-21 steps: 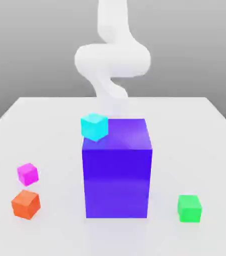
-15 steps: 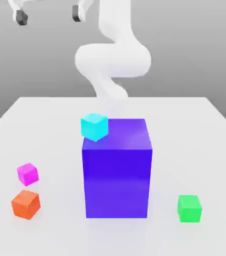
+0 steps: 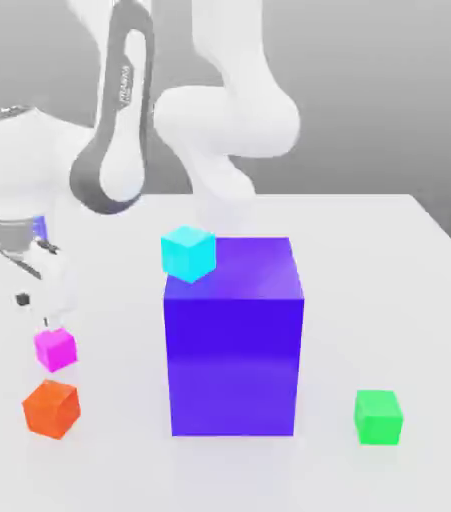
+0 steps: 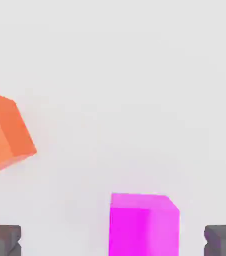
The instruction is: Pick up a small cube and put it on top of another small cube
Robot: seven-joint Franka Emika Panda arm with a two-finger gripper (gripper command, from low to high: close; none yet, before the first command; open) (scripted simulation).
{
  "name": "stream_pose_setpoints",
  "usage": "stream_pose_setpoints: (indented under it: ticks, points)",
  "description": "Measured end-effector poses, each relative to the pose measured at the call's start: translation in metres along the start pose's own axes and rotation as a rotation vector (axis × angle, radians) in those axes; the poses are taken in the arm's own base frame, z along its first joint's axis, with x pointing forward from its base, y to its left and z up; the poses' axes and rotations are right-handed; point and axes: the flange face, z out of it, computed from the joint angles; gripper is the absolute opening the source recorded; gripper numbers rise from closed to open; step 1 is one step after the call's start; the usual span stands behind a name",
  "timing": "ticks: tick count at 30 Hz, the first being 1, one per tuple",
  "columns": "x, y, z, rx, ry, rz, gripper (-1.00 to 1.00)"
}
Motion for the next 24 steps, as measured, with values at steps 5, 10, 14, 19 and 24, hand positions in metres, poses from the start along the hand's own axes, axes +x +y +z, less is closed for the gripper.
stream_pose_setpoints:
  ticks: [5,10,14,19,24]
  points:
    - [-0.001,-0.004,0.024,-0.006,0.006,-0.02,0.0]
    - [-0.004,-0.002,0.051,-0.008,0.001,-0.019,0.0]
    - [-0.007,-0.001,0.062,-0.008,-0.004,-0.017,-1.0]
    - [-0.007,-0.001,0.062,-0.008,-0.005,-0.016,-1.0]
    - [-0.002,-0.003,0.038,-0.006,0.004,-0.02,-1.0]
